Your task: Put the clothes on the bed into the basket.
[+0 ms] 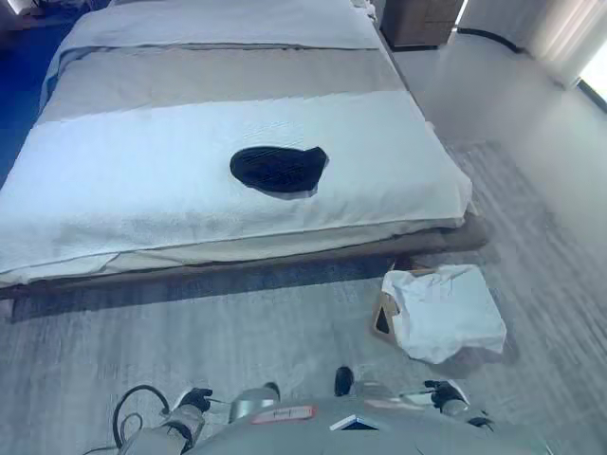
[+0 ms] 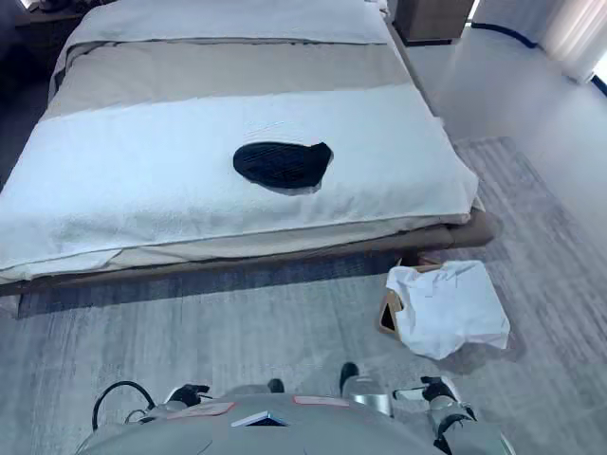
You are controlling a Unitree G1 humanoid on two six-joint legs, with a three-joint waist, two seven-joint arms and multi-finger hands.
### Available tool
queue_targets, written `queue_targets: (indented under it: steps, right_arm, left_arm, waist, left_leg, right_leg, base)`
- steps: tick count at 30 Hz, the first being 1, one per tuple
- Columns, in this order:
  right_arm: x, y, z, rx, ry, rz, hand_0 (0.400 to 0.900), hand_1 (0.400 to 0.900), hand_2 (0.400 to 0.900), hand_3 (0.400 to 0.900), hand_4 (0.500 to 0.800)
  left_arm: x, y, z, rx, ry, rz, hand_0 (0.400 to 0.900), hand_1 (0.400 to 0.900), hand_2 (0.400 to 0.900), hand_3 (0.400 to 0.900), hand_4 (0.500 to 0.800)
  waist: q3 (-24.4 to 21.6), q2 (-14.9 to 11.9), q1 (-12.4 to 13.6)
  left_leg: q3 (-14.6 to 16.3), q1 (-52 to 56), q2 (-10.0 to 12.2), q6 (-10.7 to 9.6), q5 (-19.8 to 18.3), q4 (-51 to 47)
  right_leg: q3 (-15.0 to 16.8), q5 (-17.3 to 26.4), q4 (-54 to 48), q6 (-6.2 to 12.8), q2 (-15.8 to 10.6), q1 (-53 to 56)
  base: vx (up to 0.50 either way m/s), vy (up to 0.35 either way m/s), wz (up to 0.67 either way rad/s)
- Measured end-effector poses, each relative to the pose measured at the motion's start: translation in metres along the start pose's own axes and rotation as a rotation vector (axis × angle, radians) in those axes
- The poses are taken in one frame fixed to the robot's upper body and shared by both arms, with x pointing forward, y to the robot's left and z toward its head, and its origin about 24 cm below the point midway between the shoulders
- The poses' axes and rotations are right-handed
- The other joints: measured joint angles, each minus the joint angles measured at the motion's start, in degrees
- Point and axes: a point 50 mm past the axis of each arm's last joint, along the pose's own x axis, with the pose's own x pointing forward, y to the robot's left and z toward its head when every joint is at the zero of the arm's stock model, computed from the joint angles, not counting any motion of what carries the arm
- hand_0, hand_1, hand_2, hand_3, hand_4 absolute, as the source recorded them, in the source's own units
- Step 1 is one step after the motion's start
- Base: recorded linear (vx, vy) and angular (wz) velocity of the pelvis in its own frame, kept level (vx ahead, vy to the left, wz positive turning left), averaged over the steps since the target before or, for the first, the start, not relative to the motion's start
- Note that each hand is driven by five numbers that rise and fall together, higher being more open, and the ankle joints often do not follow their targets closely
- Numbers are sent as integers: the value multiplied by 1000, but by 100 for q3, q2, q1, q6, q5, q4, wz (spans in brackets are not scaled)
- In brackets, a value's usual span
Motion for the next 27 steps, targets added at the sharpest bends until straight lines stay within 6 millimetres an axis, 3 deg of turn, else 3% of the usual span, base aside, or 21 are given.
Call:
queue_targets:
  steps: [27]
  right_arm:
    - [0,0,-1,-36,10,12,900,900,900,900,800]
  left_arm:
    - [0,-1,-2,0,5,-5,900,900,900,900,800]
  waist:
    - [66,35,4]
  left_leg:
    - [-21,-10,3,0,0,-2]
  right_leg:
    - [-31,-1,-5,1,-2,1]
  base:
    - [2,0,0]
